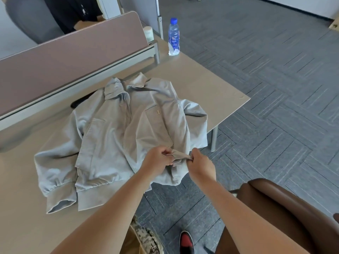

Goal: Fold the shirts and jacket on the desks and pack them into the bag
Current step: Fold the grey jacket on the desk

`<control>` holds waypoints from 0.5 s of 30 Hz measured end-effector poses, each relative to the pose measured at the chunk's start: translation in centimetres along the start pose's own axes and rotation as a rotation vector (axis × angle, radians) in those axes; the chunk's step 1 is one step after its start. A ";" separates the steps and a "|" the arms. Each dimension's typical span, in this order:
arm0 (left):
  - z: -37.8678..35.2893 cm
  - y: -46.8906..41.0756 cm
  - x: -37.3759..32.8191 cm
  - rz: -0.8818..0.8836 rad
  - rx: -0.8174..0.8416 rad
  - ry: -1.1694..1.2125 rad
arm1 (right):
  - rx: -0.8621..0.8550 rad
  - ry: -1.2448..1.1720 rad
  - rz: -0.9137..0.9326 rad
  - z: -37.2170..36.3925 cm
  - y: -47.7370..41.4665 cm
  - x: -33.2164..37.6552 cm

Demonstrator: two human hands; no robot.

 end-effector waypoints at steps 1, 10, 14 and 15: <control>0.1 0.3 0.4 -0.007 0.014 0.058 | 0.060 -0.042 -0.027 -0.5 0.7 -0.5; 1.4 2.0 1.0 -0.116 0.073 0.117 | 0.052 0.180 -0.142 -2.9 3.0 -1.4; 1.1 2.5 1.6 -0.116 0.076 -0.008 | -0.053 0.019 -0.324 -1.6 3.4 -1.7; 0.7 2.6 1.9 -0.110 0.072 -0.067 | -0.095 -0.108 -0.376 -1.2 3.5 -1.9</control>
Point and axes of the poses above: each hand's wrist, its own y-axis away from the middle knuckle, its own z-axis out of the back of the hand, x = y × z, the point moved 2 cm from there along -y, towards the middle knuckle
